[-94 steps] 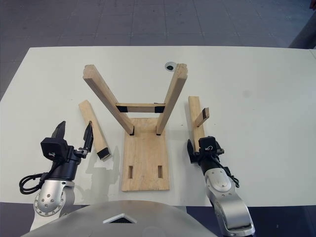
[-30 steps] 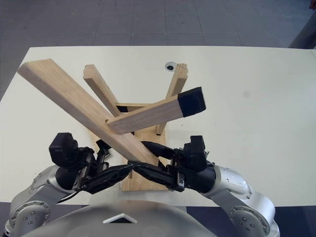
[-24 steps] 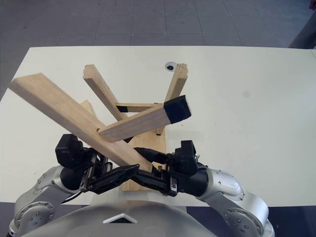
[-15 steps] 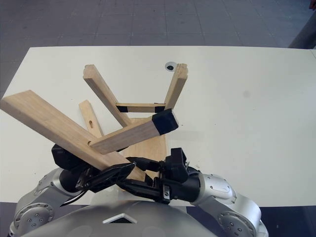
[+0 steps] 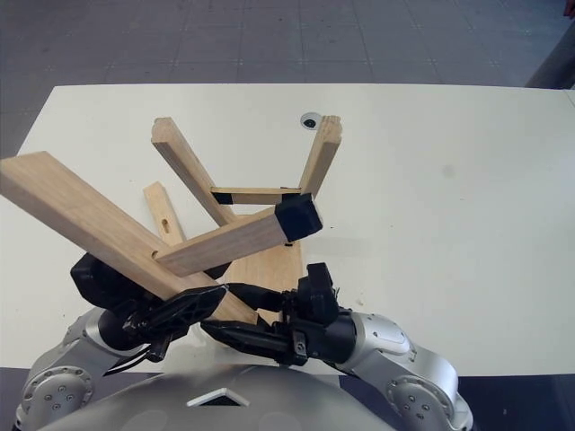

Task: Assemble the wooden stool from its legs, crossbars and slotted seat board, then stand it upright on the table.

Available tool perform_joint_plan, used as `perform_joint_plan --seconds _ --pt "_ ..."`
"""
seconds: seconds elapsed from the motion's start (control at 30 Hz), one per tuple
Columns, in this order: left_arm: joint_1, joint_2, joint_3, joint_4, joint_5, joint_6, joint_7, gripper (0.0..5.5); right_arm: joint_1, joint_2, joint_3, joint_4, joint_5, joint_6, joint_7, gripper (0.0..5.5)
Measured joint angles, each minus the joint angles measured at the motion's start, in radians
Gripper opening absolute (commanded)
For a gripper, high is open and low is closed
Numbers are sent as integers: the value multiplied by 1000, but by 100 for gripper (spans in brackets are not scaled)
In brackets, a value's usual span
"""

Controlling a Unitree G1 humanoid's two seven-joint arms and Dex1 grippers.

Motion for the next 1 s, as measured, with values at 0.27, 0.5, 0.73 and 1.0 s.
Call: perform_joint_plan --seconds 0.27,0.5,0.73,1.0 --pt "-15 -34 3 16 -11 0 7 205 -12 31 9 38 73 17 -20 205" --pt "-11 -43 6 18 12 -3 -1 205 -16 33 8 45 84 34 -26 253" --pt "1 -20 32 19 83 -41 -47 205 -14 39 -8 64 149 52 -47 379" --pt "5 20 50 160 374 -231 -228 205 -26 2 -139 69 161 53 -59 512"
